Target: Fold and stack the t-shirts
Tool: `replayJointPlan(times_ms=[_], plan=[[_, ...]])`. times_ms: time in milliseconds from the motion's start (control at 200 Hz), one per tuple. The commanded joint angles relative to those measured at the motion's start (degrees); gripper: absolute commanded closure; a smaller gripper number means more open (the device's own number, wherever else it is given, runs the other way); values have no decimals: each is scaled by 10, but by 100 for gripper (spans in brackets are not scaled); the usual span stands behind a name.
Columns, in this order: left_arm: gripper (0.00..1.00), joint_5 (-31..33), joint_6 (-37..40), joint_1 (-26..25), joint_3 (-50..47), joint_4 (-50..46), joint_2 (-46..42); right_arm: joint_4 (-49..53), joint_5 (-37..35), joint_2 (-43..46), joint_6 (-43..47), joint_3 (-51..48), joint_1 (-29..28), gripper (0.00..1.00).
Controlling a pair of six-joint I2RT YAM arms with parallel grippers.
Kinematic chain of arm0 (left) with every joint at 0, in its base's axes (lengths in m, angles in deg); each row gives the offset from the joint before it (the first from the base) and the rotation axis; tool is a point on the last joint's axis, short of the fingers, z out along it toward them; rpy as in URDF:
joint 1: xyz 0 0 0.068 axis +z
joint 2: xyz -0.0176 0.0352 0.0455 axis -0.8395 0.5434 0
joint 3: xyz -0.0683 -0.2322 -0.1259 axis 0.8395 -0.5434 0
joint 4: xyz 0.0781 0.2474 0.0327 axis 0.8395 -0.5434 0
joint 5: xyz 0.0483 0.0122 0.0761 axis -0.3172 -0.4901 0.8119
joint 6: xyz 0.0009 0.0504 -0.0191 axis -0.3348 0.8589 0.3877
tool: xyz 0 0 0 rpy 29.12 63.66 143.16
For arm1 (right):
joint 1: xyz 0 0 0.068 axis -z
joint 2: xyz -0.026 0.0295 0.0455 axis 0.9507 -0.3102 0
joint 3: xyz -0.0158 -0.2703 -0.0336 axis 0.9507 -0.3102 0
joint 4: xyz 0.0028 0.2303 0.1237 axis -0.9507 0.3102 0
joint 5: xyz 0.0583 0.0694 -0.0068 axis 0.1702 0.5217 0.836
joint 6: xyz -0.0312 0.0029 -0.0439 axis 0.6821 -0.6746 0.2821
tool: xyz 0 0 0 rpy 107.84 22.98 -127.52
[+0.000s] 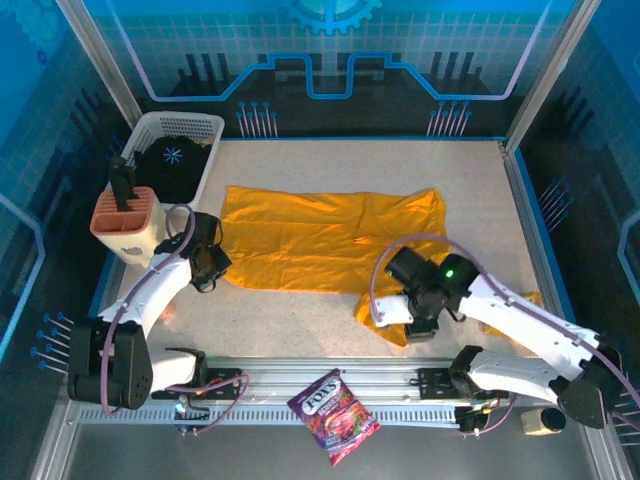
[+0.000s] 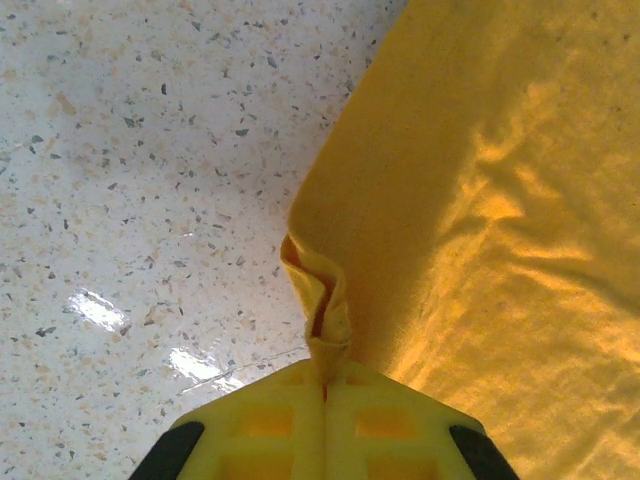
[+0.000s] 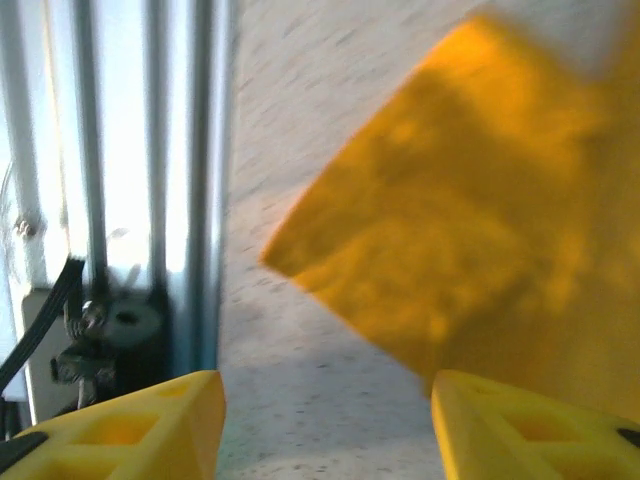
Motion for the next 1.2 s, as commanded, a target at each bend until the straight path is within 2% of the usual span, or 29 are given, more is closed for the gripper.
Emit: replayJointPlan(times_ms=[0,125,285,510,661,861,976,1136,1196], plan=[[100,-14,16,-4,-11,15,-22,-40,-13,26,-17,-59,-50,43],[100,-17,15,-3,-17,21,-29,-107,-23,33,-65,-113,-93,42],[100,-17,12,-4,-21,29,-35,-143,-41,-8,-89,-143,-119,42],[100,-11,14,-4,-21,26,-44,-182,-60,-61,-92,-142,-122,44],[100,-11,12,-4,-26,23,-59,-199,-69,-107,-95,-137,-122,49],[100,-2,15,-3,-25,10,-78,-224,-100,-163,-105,-124,-117,63],[100,1,17,-4,-25,5,-85,-219,-128,-184,-107,-106,-104,80],[100,4,17,-4,-23,0,-89,-212,-154,-162,-103,-98,-92,100],[100,3,16,-4,-22,-4,-90,-207,-168,-142,-101,-97,-91,100]])
